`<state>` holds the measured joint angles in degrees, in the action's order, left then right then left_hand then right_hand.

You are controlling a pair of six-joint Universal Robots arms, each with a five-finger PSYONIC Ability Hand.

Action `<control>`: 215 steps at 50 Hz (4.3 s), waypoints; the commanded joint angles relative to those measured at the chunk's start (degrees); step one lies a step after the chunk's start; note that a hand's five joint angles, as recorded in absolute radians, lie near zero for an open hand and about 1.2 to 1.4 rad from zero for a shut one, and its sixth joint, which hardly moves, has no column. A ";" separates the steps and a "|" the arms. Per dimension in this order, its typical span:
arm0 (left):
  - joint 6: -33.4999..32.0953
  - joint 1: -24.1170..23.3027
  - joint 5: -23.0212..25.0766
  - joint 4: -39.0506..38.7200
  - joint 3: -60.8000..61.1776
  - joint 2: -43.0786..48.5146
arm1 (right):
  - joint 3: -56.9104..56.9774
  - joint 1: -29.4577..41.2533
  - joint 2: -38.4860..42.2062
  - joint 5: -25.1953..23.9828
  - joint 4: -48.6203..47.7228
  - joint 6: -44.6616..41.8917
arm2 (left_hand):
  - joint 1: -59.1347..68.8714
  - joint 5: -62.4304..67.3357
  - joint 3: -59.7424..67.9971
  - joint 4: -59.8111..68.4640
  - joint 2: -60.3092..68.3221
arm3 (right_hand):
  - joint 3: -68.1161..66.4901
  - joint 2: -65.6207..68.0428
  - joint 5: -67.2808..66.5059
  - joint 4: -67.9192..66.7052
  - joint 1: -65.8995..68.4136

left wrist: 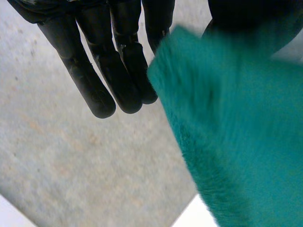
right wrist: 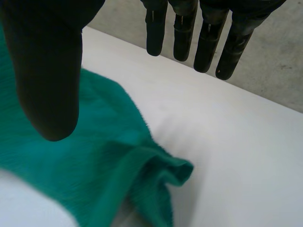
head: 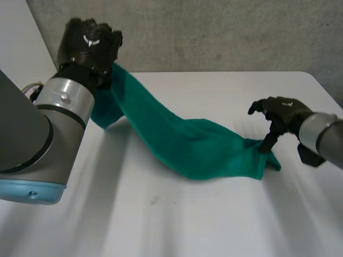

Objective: Fold the towel.

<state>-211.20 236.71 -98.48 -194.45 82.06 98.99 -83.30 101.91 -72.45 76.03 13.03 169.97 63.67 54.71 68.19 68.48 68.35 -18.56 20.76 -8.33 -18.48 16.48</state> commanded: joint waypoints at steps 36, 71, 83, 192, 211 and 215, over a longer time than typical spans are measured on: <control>0.00 -3.54 -3.12 3.28 -9.99 -1.26 | -13.10 11.91 4.45 11.07 -22.44 4.85 | 16.33 15.29 11.81 11.52 11.65 | -61.44 59.24 -61.67 -61.52 63.52; -5.70 11.31 4.61 19.63 -7.92 22.01 | 13.23 0.30 9.60 2.28 16.94 -28.03 | 16.33 15.29 11.81 11.52 11.65 | -61.44 59.24 -61.67 -61.52 63.52; -10.63 11.22 3.47 -4.33 -42.15 20.02 | 60.02 3.03 14.45 9.66 -2.01 -8.89 | 16.33 15.29 11.81 11.52 11.65 | -61.44 59.24 -61.67 -61.52 63.52; -21.27 9.73 12.61 -8.23 -17.11 38.91 | 24.42 -0.31 23.94 16.96 -1.07 -21.44 | -40.67 -41.71 -45.19 -45.48 -45.35 | -10.53 8.33 -10.76 -10.61 12.61; -20.92 9.73 12.35 -9.20 -6.56 31.17 | 7.55 -0.39 6.89 7.91 5.06 -19.59 | -43.37 -44.40 -47.88 -48.17 -48.04 | -41.63 39.43 -41.86 -41.71 43.70; -20.83 9.73 12.35 -9.20 -6.21 31.00 | 4.73 -0.39 7.06 6.59 8.50 -19.77 | -43.37 -44.40 -47.88 -48.17 -48.04 | -45.69 43.49 -45.92 -45.77 47.76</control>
<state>-232.08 246.44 -86.14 -203.66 74.77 130.46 -74.28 101.53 -64.71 84.93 15.57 150.35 20.71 9.17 20.01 19.68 19.94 -51.48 51.57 -39.95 -51.51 43.93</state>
